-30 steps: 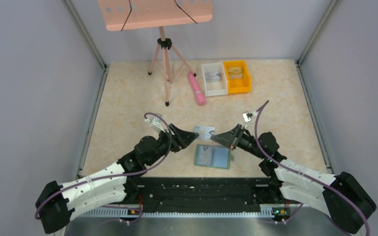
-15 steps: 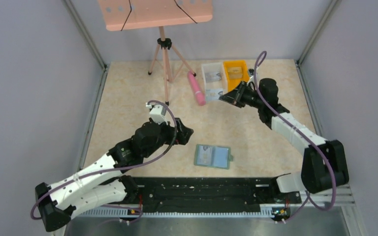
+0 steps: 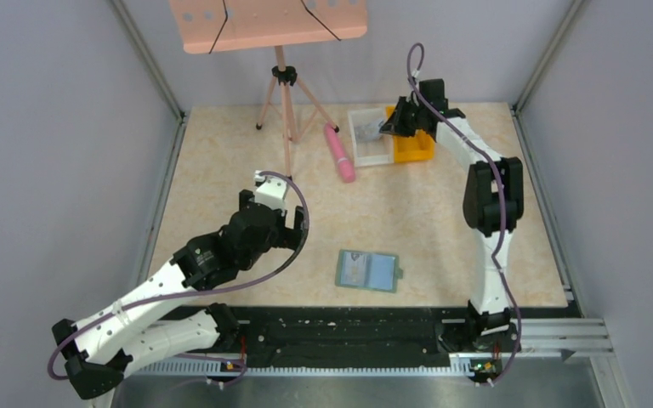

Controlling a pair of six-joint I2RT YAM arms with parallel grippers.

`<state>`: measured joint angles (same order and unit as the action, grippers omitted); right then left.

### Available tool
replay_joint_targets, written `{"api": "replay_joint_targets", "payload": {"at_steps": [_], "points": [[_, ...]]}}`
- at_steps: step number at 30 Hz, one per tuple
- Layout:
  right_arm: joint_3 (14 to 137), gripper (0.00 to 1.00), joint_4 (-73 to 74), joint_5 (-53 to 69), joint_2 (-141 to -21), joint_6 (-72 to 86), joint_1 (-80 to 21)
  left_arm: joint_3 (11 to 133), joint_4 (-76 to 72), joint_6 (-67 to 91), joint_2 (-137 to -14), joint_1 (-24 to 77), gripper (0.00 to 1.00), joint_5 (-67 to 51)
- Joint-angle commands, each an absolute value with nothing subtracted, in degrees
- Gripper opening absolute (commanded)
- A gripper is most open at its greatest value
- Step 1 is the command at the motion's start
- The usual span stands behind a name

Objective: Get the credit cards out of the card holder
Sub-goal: Place the credit card in the storage box.

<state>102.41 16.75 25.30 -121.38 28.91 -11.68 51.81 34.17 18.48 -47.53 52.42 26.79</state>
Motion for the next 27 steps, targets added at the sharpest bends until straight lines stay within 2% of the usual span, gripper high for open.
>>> {"api": "replay_joint_targets", "payload": {"at_steps": [1, 9, 27], "points": [[116.3, 0.00, 26.8, 22.3, -130.5, 25.7, -11.3, 51.9, 36.0, 14.3, -46.2, 52.2, 0.99, 31.5], [129.1, 0.00, 28.7, 24.0, -140.3, 25.7, -11.1, 49.2, 33.7, 14.5, -41.3, 52.2, 0.99, 31.0], [130.9, 0.00, 23.3, 28.8, -144.1, 26.9, -10.6, 49.3, 33.6, 14.6, -41.9, 52.1, 0.99, 31.5]]}}
